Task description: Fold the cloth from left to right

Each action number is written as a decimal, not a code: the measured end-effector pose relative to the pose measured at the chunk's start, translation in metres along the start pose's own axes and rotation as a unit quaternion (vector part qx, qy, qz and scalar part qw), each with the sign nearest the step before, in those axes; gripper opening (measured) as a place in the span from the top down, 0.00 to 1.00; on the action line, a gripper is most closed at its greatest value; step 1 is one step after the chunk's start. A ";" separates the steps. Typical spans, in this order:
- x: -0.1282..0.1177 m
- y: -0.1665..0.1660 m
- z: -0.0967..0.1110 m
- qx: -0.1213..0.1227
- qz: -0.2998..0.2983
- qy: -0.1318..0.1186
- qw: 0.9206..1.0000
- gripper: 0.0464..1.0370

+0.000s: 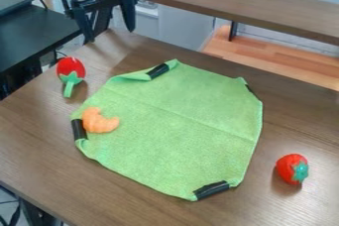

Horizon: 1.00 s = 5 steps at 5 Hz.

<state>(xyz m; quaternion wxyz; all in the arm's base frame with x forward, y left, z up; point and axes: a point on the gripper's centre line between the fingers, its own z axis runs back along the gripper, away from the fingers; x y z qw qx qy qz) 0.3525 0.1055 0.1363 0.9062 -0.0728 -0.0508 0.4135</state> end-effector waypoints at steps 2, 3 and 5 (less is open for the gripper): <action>-0.006 -0.019 -0.023 0.019 -0.013 -0.021 1.000 0.04; -0.014 -0.045 -0.029 0.010 -0.039 -0.053 0.998 0.04; -0.026 -0.103 -0.050 -0.019 -0.070 -0.069 0.995 0.04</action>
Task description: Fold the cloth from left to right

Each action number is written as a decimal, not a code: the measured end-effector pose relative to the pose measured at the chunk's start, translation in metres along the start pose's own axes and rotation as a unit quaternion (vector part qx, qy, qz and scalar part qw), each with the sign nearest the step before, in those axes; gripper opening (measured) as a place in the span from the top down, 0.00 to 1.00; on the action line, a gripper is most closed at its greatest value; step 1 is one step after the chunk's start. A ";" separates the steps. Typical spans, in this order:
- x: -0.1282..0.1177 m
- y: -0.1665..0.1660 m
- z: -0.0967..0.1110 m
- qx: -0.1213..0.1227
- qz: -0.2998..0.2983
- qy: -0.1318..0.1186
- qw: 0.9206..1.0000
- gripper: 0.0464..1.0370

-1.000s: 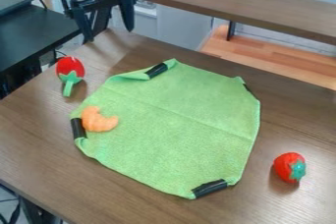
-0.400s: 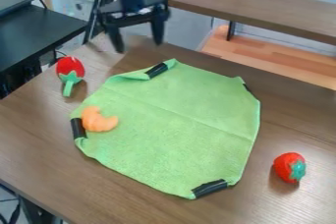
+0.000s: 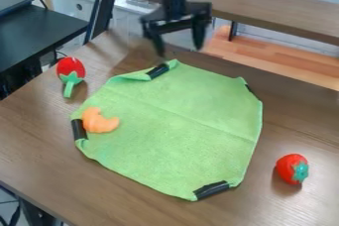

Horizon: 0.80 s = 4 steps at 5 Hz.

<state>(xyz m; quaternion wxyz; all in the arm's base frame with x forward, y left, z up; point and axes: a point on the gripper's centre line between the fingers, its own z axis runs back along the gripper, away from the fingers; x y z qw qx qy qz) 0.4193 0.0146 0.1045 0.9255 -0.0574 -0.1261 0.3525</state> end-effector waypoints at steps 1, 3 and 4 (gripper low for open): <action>-0.012 -0.027 -0.029 0.014 -0.002 0.009 1.000 0.04; -0.030 -0.083 -0.059 0.022 -0.027 0.000 0.999 0.04; -0.027 -0.096 -0.065 0.019 -0.029 -0.009 0.999 0.04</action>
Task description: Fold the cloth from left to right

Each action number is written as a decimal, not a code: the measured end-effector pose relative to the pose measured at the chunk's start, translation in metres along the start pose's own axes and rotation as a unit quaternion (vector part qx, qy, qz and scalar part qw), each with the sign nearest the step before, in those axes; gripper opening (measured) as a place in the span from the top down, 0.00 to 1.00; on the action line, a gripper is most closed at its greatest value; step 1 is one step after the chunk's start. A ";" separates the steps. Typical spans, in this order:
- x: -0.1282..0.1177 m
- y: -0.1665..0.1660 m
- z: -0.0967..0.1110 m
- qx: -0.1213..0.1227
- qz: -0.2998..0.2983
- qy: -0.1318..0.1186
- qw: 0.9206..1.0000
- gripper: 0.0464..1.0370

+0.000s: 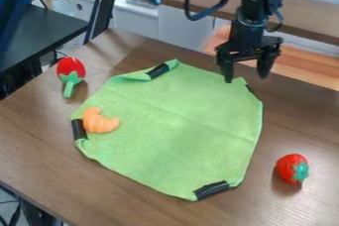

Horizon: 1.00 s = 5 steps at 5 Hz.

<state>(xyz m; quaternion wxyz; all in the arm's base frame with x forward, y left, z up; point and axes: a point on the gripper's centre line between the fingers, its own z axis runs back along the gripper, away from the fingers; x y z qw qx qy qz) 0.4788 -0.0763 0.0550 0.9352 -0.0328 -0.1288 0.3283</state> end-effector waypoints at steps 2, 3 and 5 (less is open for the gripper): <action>-0.005 -0.019 -0.005 -0.011 -0.026 -0.032 0.999 0.04; -0.001 -0.023 -0.012 -0.014 -0.031 -0.045 0.998 0.04; 0.000 -0.030 -0.031 -0.015 -0.037 -0.058 0.997 0.04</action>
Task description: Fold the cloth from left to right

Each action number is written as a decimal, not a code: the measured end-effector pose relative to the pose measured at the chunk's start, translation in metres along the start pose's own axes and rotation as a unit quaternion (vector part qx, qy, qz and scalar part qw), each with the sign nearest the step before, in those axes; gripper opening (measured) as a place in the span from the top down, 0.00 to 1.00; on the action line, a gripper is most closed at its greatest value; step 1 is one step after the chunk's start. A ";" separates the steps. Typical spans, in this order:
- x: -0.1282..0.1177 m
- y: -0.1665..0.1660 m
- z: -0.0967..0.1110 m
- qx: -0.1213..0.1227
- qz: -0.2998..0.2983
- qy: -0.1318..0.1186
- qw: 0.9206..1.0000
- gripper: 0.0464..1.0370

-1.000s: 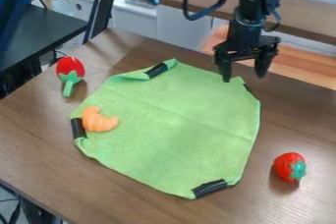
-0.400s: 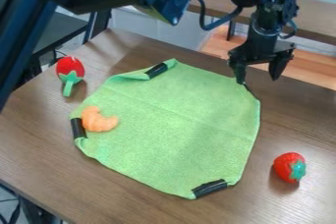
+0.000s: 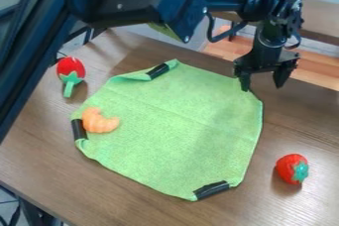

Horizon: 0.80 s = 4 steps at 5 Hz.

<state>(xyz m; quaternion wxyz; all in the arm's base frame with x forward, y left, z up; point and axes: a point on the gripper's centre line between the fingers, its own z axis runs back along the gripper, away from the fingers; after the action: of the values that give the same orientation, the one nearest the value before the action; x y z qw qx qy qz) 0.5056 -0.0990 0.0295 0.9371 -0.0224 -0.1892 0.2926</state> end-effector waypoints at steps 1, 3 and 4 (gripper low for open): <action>0.001 -0.001 -0.009 0.004 0.000 -0.003 1.000 0.04; -0.002 0.005 -0.032 0.029 0.008 0.005 1.000 0.04; 0.001 0.011 -0.045 0.043 0.016 0.011 0.999 0.10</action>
<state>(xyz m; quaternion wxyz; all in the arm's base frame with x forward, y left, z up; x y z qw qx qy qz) 0.5166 -0.0860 -0.0133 0.9345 0.0116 -0.1660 0.3147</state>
